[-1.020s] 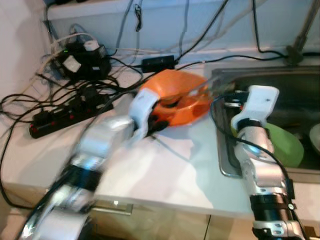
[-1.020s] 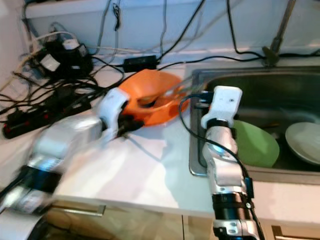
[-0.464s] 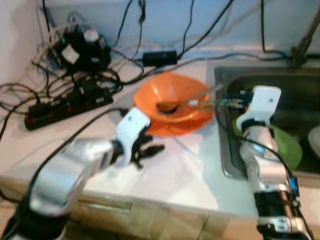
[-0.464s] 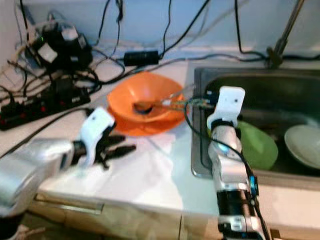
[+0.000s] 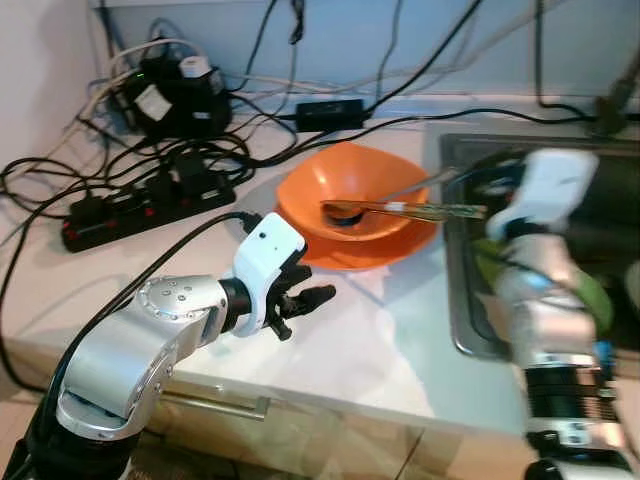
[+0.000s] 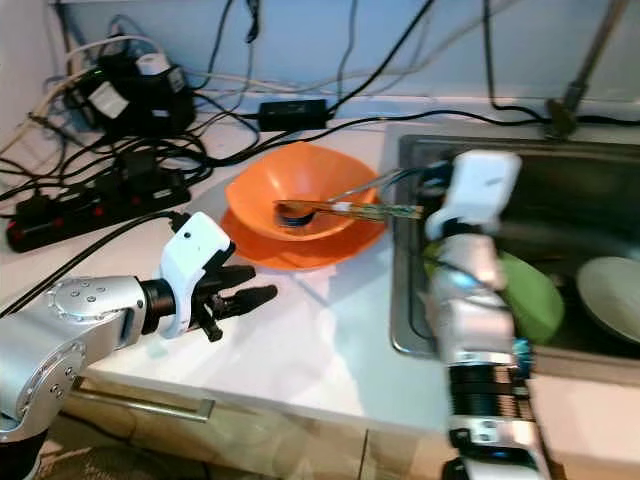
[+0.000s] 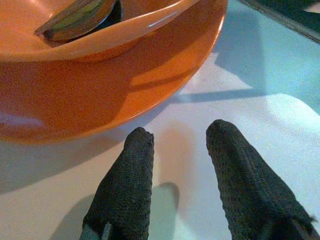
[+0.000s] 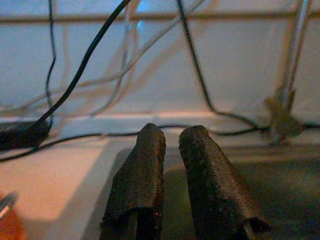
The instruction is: Kitchen organization
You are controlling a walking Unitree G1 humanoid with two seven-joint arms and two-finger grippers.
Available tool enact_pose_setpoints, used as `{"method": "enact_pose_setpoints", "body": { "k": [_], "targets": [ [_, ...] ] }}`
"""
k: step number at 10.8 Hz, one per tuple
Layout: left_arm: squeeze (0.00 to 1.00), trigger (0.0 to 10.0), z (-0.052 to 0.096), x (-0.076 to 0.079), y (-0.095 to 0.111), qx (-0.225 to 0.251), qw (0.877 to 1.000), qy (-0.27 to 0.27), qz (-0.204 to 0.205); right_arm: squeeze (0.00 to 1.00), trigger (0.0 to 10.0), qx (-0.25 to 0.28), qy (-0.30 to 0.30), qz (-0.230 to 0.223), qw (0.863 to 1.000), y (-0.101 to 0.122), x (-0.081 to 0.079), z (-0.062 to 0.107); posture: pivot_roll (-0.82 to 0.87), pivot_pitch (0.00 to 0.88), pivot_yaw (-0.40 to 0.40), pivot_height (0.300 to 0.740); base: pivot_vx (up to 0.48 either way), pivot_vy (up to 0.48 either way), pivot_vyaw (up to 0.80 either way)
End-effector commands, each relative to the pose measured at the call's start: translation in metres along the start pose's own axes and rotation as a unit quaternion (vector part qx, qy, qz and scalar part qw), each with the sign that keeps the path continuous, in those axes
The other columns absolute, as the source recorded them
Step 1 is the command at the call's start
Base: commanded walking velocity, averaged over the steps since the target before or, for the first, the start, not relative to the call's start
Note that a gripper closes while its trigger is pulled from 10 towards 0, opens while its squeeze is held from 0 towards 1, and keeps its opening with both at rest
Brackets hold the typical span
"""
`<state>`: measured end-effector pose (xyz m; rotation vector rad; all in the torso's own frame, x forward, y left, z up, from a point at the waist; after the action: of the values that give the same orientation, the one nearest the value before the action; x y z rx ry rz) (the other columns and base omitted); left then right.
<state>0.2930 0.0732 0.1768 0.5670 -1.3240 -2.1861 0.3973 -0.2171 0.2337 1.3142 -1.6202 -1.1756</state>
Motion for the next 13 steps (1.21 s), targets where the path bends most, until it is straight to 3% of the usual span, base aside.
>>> {"method": "enact_pose_setpoints", "body": {
  "k": [1,4,6,13],
  "targets": [
    [0.00,10.0,0.001,-0.004,0.004,0.005,1.000,0.005,0.001,0.00,10.0,0.019,-0.011,0.000,1.000,0.014,0.007,-0.003,0.11,0.056,0.099,0.740,0.000,0.000,0.00],
    [0.00,10.0,-0.005,-0.011,0.008,0.009,1.000,0.018,-0.001,0.00,10.0,0.019,-0.057,0.033,0.998,0.013,0.046,-0.002,0.10,0.050,0.107,0.740,0.000,0.000,0.00],
    [0.00,10.0,-0.011,-0.017,0.017,0.022,0.999,0.030,-0.003,0.00,10.0,0.014,-0.075,0.044,0.996,0.011,0.060,-0.001,0.09,0.043,0.112,0.740,0.000,0.000,0.00],
    [0.00,10.0,-0.056,-0.021,0.024,0.034,0.999,0.042,-0.003,0.00,10.0,0.004,-0.071,0.036,0.997,0.001,0.053,0.006,0.06,0.036,0.139,0.740,0.000,0.000,0.00]
  ]
}}
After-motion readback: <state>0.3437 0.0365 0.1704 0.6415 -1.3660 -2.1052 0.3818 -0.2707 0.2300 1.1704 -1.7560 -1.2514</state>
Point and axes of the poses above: a point about 5 cm out from each wrist's last joint towards the gripper, its own z axis pointing back from the gripper into the wrist, its own y axis along the axis of the wrist's last joint, x = y × z, the point moved 6 cm from there along -z, pointing out of the wrist towards the gripper, and after that the axes turned 2 degrees about -z, right-handed, at the moved point
